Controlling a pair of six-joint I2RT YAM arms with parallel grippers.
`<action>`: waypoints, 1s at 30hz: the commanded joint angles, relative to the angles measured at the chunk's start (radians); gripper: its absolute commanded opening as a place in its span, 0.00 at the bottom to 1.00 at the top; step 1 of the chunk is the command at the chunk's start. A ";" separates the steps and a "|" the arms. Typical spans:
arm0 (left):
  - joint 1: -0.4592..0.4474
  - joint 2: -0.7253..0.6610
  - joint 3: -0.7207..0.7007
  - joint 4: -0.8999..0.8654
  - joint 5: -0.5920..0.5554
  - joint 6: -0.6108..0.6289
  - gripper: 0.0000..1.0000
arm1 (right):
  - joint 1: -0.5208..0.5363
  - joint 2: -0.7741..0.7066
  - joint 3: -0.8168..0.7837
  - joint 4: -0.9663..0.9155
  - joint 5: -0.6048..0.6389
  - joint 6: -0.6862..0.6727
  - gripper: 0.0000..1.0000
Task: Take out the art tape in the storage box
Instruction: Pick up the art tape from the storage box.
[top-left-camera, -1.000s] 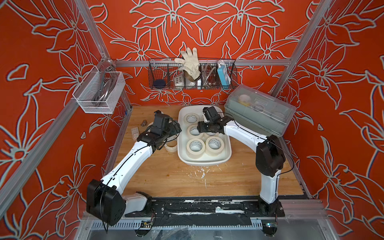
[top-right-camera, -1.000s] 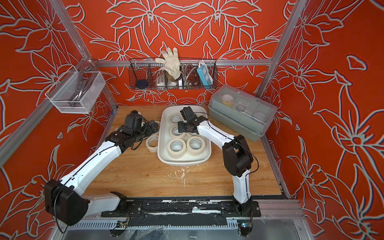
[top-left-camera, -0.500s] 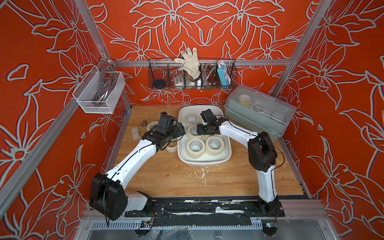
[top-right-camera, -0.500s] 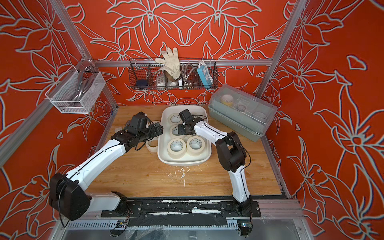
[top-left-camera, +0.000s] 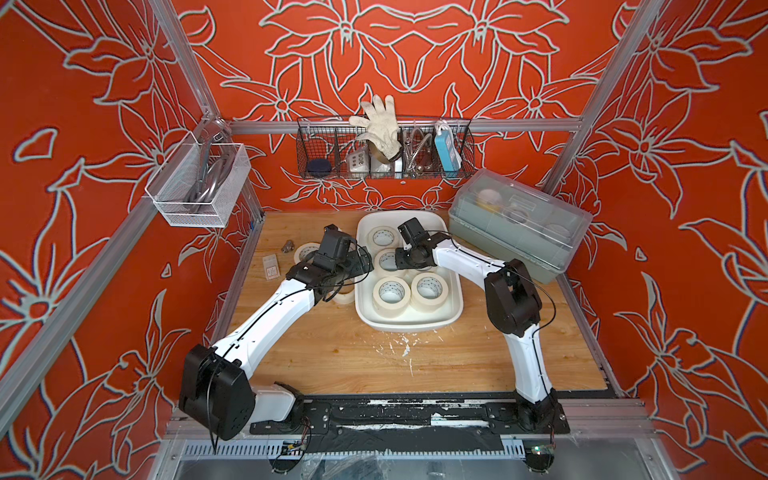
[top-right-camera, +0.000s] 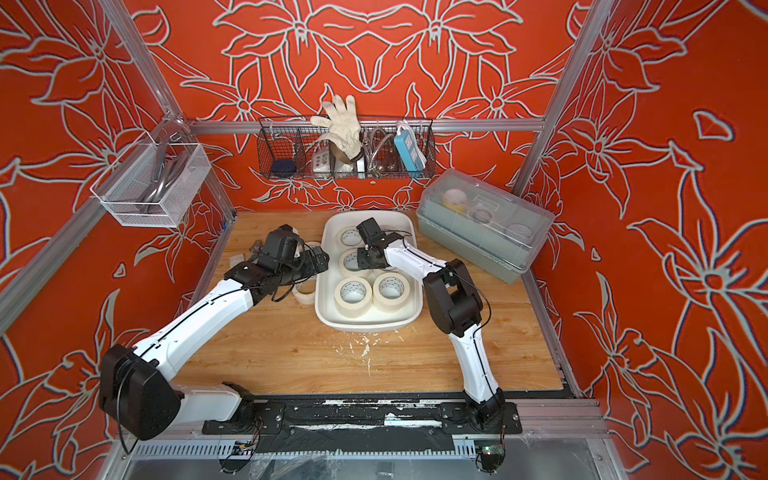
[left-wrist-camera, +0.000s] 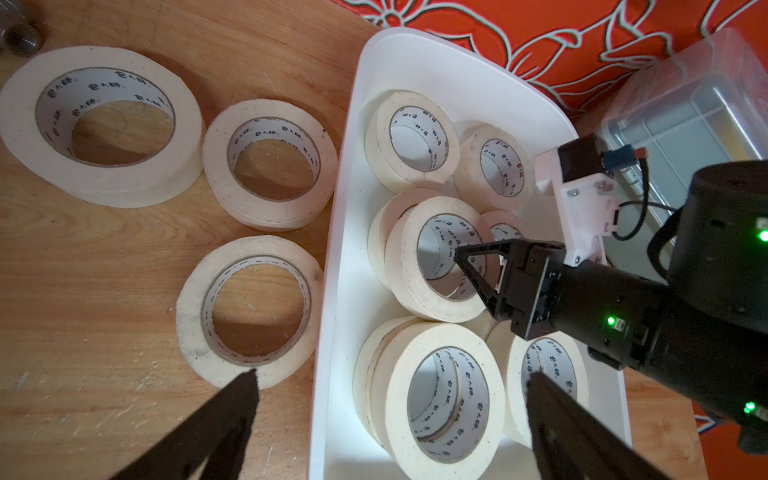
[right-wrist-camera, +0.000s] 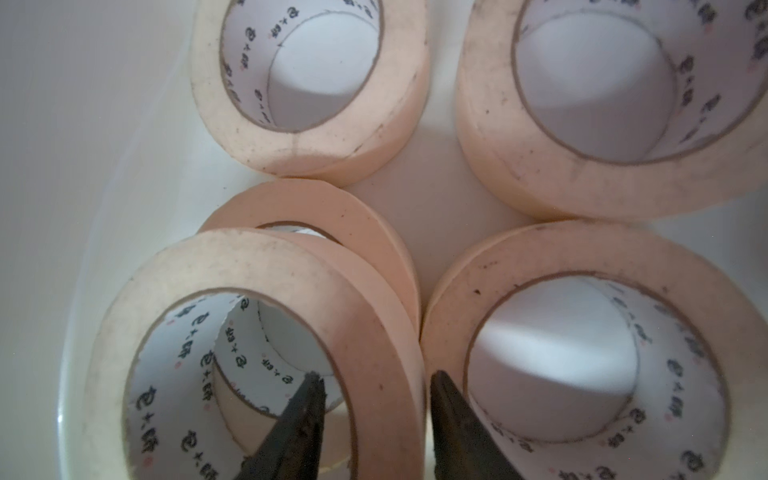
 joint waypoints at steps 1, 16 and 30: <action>-0.011 0.007 0.034 -0.011 -0.007 0.018 0.98 | -0.009 0.004 0.015 -0.019 0.009 0.005 0.35; -0.039 0.013 0.060 -0.054 -0.012 0.072 0.97 | -0.020 -0.139 -0.041 -0.019 0.119 -0.058 0.09; -0.112 0.031 0.223 -0.190 -0.016 0.231 0.96 | -0.012 -0.397 -0.191 -0.103 0.226 -0.110 0.09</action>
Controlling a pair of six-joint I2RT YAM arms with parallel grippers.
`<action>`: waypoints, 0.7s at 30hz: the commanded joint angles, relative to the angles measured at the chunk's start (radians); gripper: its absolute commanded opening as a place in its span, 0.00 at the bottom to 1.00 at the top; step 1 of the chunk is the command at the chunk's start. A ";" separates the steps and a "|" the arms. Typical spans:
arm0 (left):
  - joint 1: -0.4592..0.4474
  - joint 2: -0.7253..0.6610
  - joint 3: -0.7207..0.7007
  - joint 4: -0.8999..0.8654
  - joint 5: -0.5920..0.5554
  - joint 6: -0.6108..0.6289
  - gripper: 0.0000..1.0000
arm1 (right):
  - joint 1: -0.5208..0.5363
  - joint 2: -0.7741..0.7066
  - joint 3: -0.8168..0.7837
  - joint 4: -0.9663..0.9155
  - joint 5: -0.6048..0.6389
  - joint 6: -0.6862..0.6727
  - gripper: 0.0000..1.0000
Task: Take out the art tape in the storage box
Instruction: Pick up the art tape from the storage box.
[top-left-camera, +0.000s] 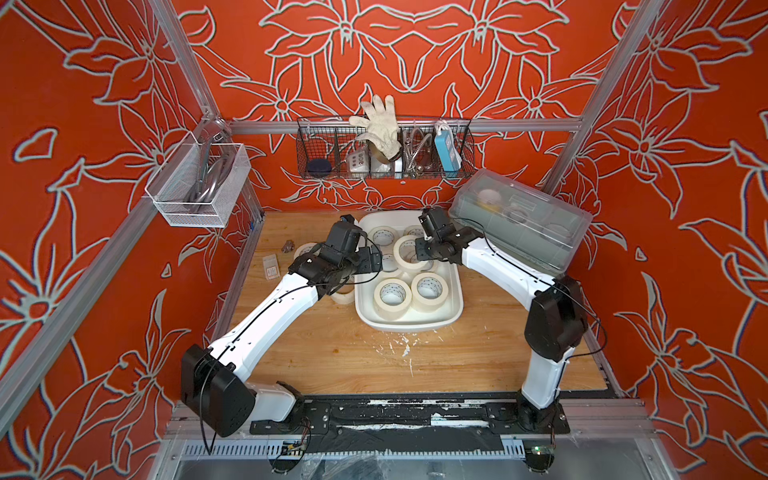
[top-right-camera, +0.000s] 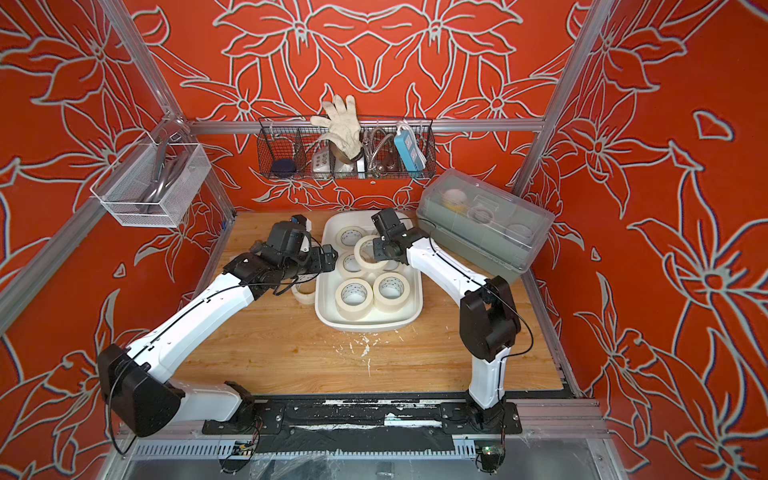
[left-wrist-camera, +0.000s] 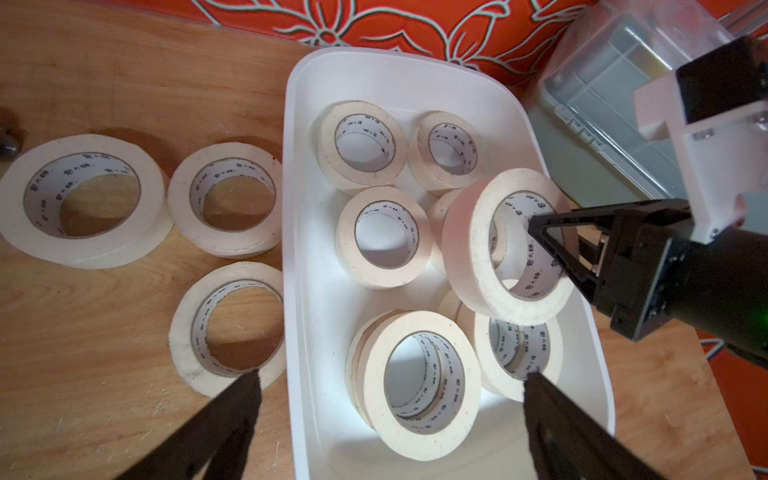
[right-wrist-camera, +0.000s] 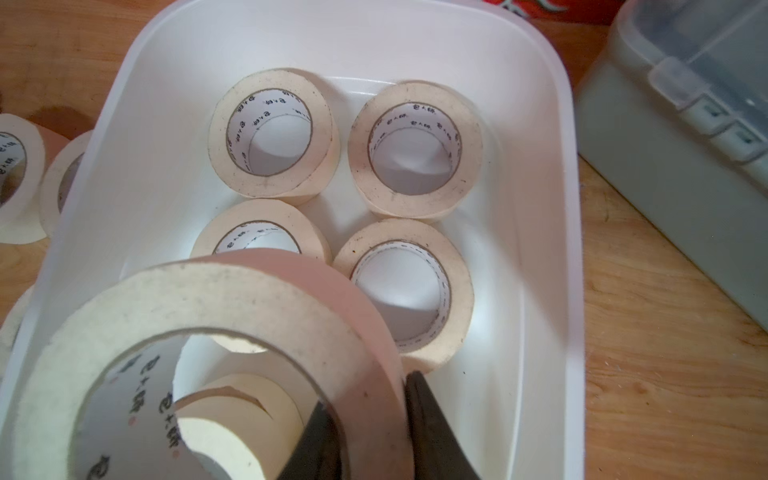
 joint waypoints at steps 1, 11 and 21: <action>-0.023 0.009 0.045 -0.053 -0.005 0.066 0.96 | 0.009 -0.059 -0.030 -0.033 0.044 -0.012 0.09; -0.086 -0.003 0.091 -0.065 0.022 0.111 0.95 | 0.067 -0.149 -0.058 -0.095 0.052 -0.015 0.08; -0.109 0.004 0.114 -0.099 0.065 0.103 0.92 | 0.132 -0.186 -0.066 -0.126 0.064 -0.011 0.08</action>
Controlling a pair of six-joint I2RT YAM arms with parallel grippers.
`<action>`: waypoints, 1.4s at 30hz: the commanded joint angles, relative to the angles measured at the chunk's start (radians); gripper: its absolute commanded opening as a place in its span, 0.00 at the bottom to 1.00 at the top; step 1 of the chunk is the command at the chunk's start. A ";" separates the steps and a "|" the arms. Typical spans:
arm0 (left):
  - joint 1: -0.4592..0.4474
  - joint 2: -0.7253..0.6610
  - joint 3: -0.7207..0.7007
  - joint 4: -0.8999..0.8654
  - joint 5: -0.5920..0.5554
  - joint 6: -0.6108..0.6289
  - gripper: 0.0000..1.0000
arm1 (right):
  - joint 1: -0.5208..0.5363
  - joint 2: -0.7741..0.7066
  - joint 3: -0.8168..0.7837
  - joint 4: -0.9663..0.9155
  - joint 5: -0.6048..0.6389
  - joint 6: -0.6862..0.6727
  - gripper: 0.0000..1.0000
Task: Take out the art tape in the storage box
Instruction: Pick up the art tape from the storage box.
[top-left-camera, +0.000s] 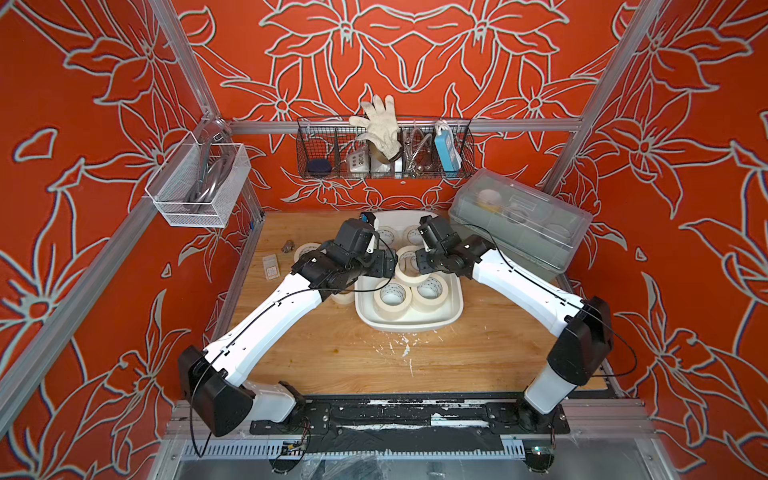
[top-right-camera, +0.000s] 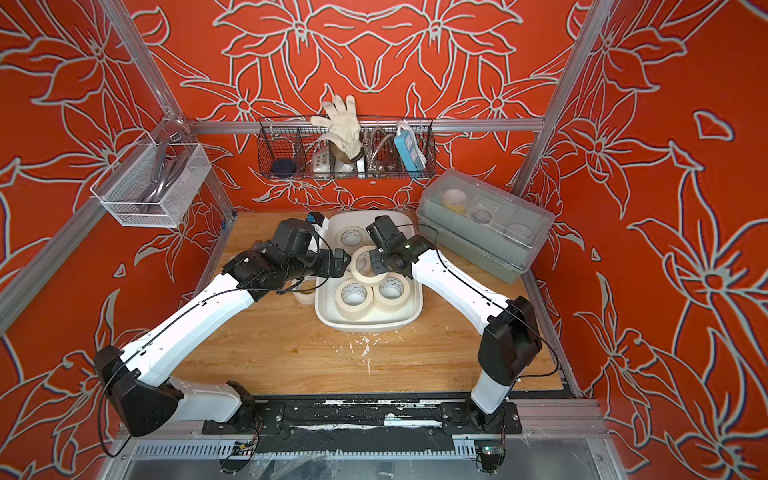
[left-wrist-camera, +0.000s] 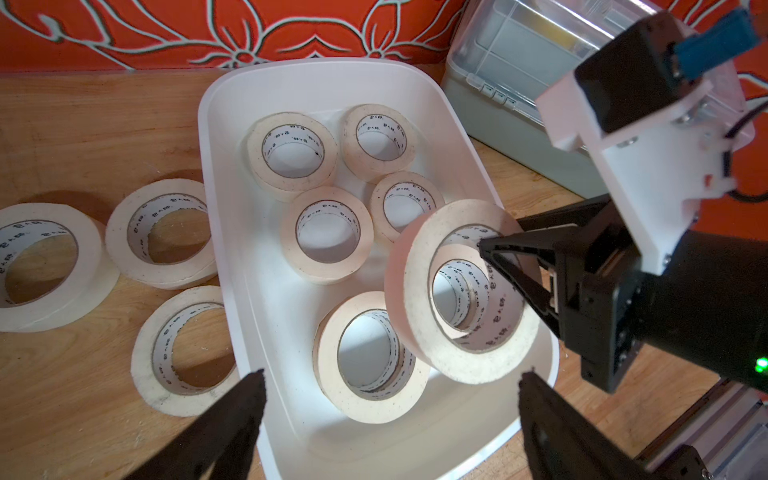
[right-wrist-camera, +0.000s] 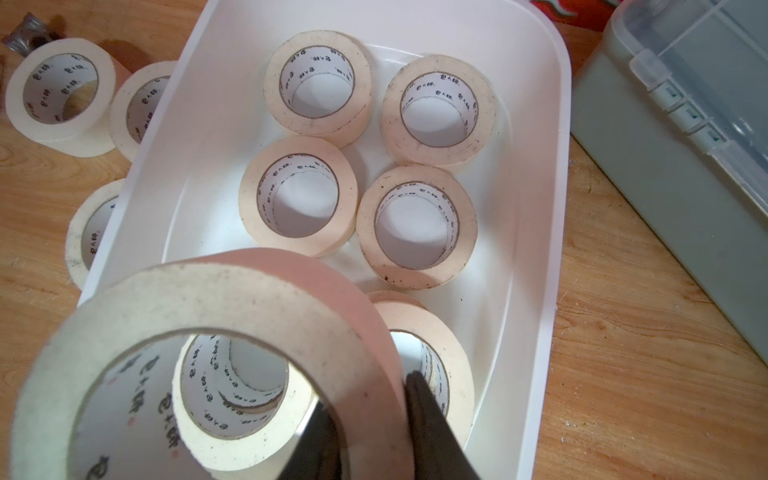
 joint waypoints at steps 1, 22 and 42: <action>-0.007 0.007 0.023 -0.033 0.027 0.006 0.91 | 0.023 -0.035 -0.007 -0.010 0.030 0.004 0.08; -0.009 0.138 0.038 -0.065 0.037 -0.041 0.61 | 0.141 -0.088 0.029 -0.056 0.104 -0.007 0.11; -0.007 0.073 -0.008 -0.006 -0.032 -0.116 0.00 | 0.147 -0.284 -0.045 0.019 0.080 -0.017 0.68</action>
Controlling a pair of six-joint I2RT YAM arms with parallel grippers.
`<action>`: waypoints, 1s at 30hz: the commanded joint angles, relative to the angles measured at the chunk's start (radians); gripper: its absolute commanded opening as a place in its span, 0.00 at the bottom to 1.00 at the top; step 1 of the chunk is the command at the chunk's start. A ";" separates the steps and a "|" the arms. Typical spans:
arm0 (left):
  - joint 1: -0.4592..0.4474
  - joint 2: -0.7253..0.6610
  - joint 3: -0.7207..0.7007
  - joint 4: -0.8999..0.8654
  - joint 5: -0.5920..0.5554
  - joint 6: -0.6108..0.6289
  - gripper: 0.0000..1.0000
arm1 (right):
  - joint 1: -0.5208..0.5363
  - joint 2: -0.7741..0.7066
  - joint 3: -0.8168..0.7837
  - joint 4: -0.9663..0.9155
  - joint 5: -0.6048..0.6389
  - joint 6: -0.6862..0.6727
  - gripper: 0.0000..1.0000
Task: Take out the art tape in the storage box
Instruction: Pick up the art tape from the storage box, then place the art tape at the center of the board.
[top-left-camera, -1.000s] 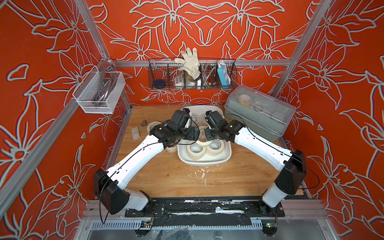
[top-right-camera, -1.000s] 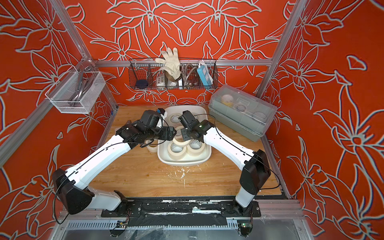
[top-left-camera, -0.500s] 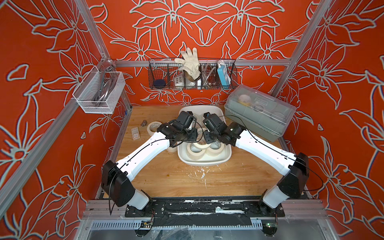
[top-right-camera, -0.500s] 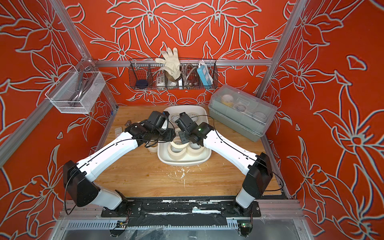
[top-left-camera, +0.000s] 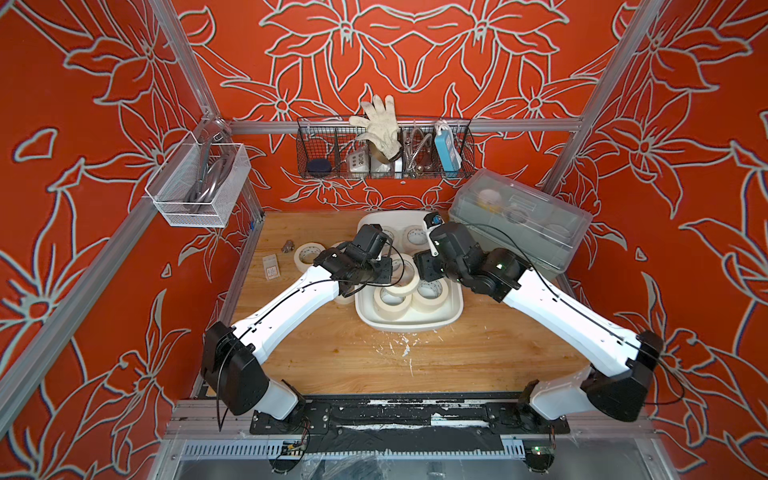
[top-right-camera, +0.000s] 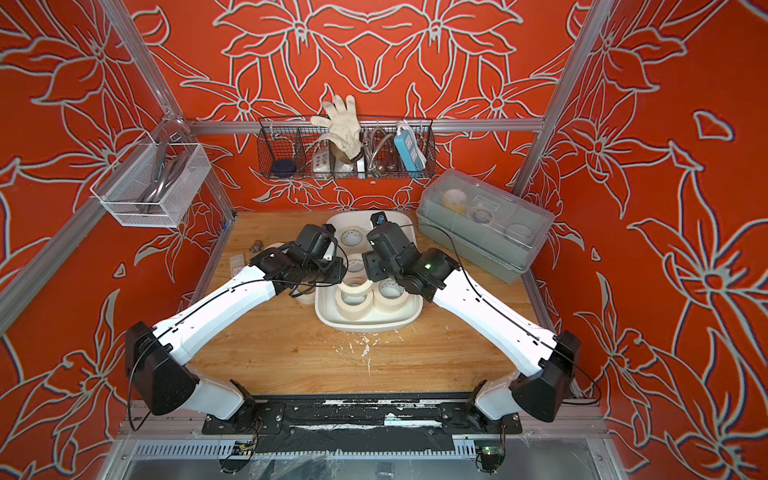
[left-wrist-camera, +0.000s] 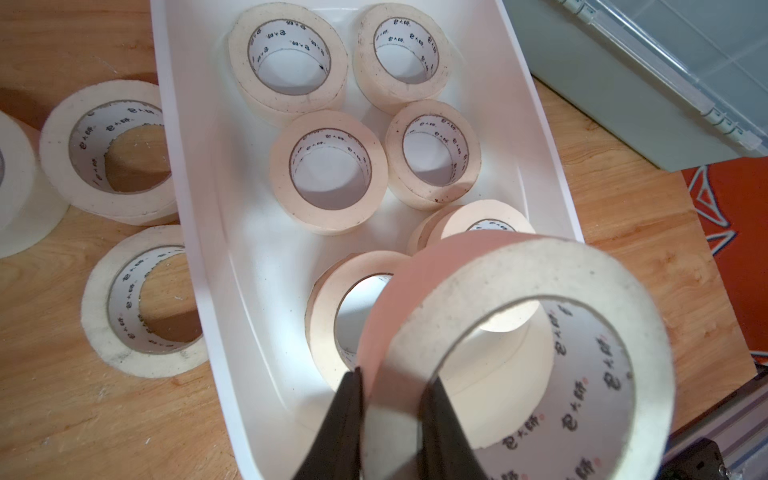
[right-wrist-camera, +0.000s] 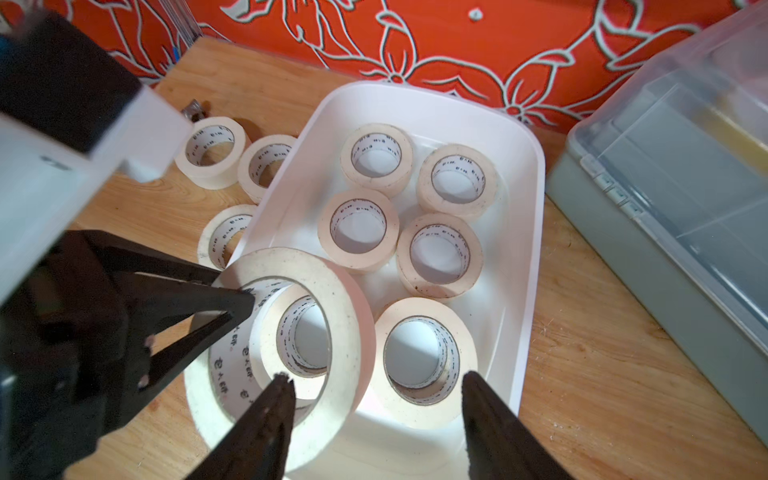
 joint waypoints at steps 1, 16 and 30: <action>0.006 -0.052 0.007 0.033 -0.052 -0.032 0.00 | 0.005 -0.026 -0.022 0.022 -0.005 0.000 0.69; 0.257 -0.151 -0.118 0.028 -0.178 -0.241 0.00 | -0.049 -0.084 -0.093 0.082 -0.086 0.037 0.69; 0.585 -0.144 -0.431 0.134 -0.266 -0.564 0.00 | -0.092 -0.059 -0.138 0.115 -0.163 0.068 0.69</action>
